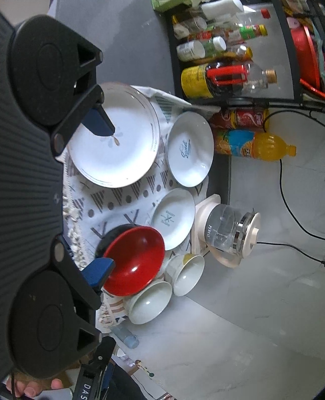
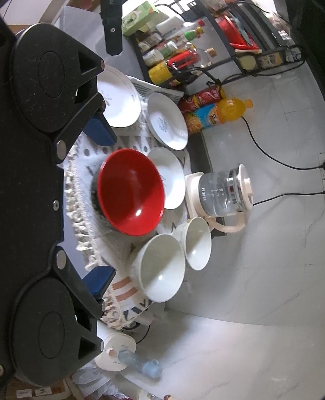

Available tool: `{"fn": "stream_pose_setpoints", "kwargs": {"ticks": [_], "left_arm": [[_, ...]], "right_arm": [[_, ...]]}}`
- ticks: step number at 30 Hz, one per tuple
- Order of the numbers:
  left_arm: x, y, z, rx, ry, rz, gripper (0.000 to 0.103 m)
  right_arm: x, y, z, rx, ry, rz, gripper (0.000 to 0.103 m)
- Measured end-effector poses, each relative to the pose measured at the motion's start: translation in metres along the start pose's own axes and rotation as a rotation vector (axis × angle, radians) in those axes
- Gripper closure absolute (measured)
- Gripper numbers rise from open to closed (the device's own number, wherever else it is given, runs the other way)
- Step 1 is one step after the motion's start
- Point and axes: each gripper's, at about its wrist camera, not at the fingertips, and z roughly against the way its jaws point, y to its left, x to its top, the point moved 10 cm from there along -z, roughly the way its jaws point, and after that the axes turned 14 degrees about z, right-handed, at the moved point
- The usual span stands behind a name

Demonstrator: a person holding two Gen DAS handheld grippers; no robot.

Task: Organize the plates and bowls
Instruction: 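Reach both grippers to the large white bowl rim and close them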

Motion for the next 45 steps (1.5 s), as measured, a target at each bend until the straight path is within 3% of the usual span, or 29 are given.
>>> {"fn": "stream_pose_setpoints", "kwargs": {"ticks": [11, 22, 31, 45], "left_arm": [[0.036, -0.025, -0.055, -0.002, 0.050, 0.004, 0.001], [0.057, -0.045, -0.103, -0.039, 0.121, -0.058, 0.001], [0.053, -0.057, -0.135, -0.055, 0.196, -0.106, 0.002], [0.049, -0.094, -0.167, -0.101, 0.238, -0.143, 0.003]], "right_arm": [[0.030, -0.033, -0.038, -0.023, 0.009, -0.027, 0.000], [0.041, -0.056, -0.065, -0.075, 0.039, -0.098, 0.000], [0.037, -0.076, -0.078, -0.134, 0.062, -0.178, 0.000], [0.017, -0.108, -0.097, -0.182, 0.114, -0.263, 0.000]]}}
